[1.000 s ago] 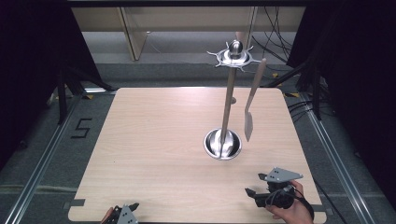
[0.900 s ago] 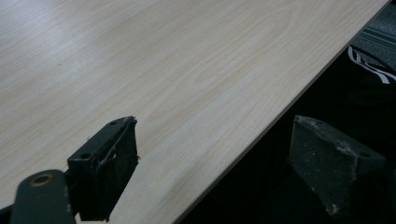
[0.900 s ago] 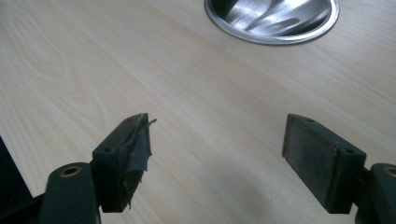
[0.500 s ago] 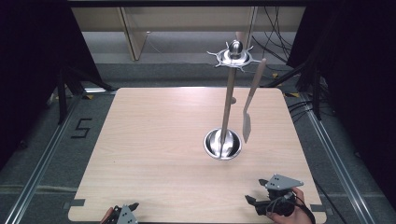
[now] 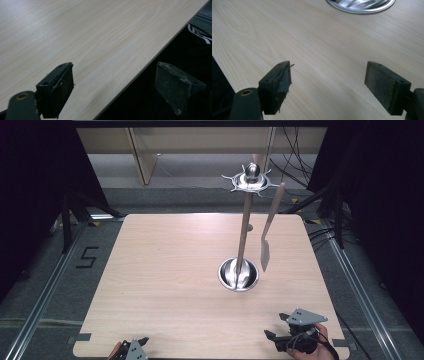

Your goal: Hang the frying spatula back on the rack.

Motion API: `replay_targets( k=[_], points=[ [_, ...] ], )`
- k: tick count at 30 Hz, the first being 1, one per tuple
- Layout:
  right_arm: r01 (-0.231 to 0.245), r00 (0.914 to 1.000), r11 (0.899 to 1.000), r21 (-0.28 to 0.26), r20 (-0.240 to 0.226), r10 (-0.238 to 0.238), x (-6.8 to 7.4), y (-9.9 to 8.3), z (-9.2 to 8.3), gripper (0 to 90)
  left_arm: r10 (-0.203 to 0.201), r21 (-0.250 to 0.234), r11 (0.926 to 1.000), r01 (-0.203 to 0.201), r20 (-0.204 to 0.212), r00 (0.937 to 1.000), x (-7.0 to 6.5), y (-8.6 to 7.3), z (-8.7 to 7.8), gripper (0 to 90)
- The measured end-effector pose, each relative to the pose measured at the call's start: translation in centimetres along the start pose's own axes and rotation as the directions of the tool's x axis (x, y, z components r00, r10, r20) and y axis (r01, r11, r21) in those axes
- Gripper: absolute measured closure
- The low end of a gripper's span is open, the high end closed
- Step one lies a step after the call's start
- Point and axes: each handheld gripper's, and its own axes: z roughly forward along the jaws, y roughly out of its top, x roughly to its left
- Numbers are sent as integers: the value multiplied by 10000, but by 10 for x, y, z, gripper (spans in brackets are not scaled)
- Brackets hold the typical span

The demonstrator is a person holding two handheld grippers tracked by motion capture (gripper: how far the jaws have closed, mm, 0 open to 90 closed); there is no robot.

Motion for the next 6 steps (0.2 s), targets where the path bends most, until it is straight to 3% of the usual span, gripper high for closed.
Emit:
replay_targets(
  k=[2, 6],
  points=[
    [-69, 10000, 10000, 27, -55, 69, 1, 0, 0, 223, -265, -89, 9996, 266, 22, 9996, -2, 0, 1, 148],
    [-113, 9999, 9999, -18, -79, 113, -1, -1, 0, 224, -316, -94, 9995, 316, 8, 9995, -2, 0, 1, 148]
  ],
)
